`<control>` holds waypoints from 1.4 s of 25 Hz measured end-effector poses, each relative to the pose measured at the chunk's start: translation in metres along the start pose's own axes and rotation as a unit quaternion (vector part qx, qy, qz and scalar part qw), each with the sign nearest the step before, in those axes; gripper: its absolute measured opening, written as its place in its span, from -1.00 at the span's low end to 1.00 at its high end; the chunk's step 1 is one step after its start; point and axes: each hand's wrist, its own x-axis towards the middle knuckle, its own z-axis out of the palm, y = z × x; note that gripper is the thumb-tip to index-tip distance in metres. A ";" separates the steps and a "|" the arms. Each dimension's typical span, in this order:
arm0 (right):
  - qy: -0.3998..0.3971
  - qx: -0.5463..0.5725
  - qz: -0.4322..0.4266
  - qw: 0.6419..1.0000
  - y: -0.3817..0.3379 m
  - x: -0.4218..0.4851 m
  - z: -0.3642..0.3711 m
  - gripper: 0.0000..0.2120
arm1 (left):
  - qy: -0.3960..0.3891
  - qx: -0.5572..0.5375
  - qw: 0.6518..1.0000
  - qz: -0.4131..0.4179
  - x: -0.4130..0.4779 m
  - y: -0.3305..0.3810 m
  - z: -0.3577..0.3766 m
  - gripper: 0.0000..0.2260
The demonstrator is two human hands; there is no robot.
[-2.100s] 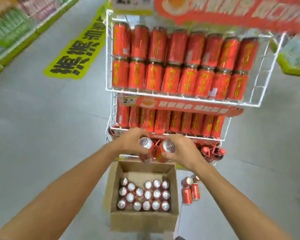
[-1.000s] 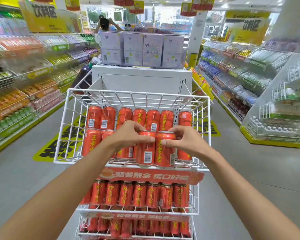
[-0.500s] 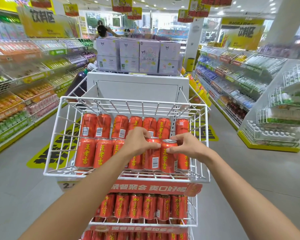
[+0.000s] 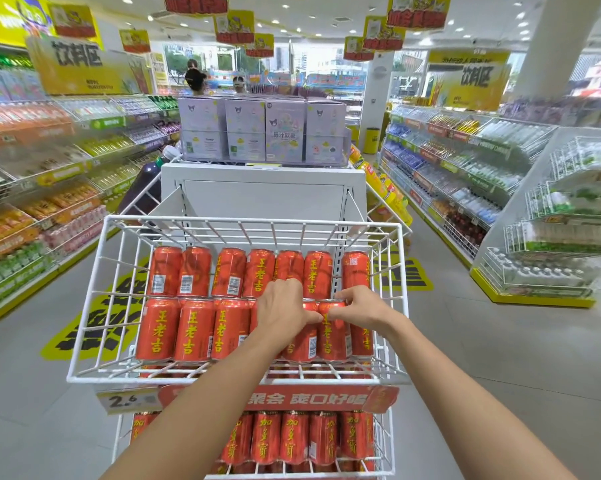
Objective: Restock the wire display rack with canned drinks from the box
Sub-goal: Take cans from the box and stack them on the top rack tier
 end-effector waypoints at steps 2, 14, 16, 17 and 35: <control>0.011 -0.014 0.005 1.000 0.003 0.005 0.003 -0.52 | -0.027 0.000 1.000 0.005 0.007 -0.002 0.001 -0.48; 0.027 -0.151 -0.026 0.988 0.010 0.013 0.001 -0.57 | -0.033 -0.100 0.993 0.051 0.013 -0.022 0.004 -0.63; 0.026 -0.164 -0.030 0.986 0.010 0.012 0.002 -0.58 | -0.033 -0.099 0.993 0.052 0.014 -0.022 0.004 -0.60; 0.027 -0.164 -0.033 0.985 0.009 0.011 0.002 -0.60 | -0.035 -0.096 0.993 0.052 0.014 -0.022 0.004 -0.60; 0.079 -0.267 -0.105 0.955 -0.019 -0.024 -0.001 -0.46 | -0.038 -0.091 0.993 0.062 -0.010 -0.019 -0.029 -0.65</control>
